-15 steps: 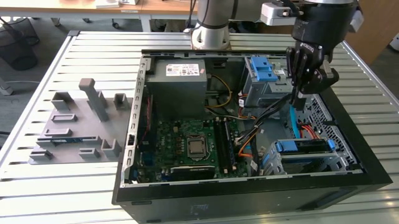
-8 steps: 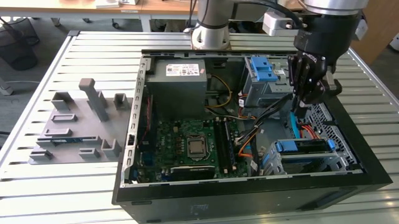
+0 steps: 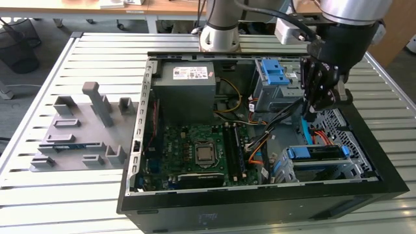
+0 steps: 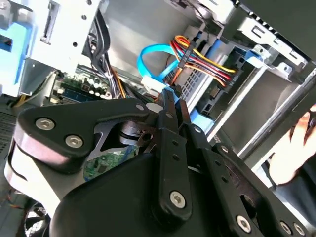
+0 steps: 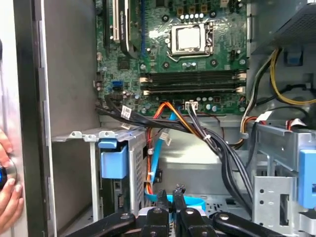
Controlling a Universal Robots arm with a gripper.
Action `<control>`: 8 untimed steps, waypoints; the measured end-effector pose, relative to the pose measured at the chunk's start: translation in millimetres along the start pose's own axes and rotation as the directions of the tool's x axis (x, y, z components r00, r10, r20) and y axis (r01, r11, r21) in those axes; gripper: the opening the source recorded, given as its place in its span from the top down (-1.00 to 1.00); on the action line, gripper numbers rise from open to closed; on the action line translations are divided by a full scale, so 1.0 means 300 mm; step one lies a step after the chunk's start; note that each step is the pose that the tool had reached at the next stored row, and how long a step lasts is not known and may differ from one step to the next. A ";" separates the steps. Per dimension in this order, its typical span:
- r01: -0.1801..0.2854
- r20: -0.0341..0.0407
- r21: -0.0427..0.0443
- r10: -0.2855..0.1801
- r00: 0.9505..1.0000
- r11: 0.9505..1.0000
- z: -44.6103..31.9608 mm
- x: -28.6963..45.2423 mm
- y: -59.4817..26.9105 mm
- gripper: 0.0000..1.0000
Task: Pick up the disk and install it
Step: 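Insert the second disk wire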
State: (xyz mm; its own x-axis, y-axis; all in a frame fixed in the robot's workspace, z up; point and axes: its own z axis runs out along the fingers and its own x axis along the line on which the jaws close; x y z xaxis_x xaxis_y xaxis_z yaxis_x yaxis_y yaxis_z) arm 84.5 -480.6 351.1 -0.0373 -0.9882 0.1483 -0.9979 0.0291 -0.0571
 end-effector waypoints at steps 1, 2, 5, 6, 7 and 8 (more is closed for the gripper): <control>0.000 0.004 0.000 0.000 1.000 1.000 0.004 0.011 0.000 0.68; 0.000 0.007 0.000 0.000 1.000 1.000 0.008 0.021 0.000 0.68; -0.001 0.013 0.000 0.001 1.000 1.000 0.015 0.040 -0.001 0.68; -0.001 0.013 0.000 0.001 1.000 1.000 0.015 0.040 -0.001 0.68; -0.001 0.013 0.000 0.001 1.000 1.000 0.014 0.040 -0.001 0.68; -0.001 0.013 -0.001 0.001 1.000 1.000 0.014 0.040 -0.001 0.68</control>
State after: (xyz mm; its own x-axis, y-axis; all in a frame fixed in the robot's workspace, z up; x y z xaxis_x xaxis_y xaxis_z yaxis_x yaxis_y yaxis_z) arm 84.5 -492.9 348.7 -0.0373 -0.9900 0.1357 -0.9979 0.0298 -0.0567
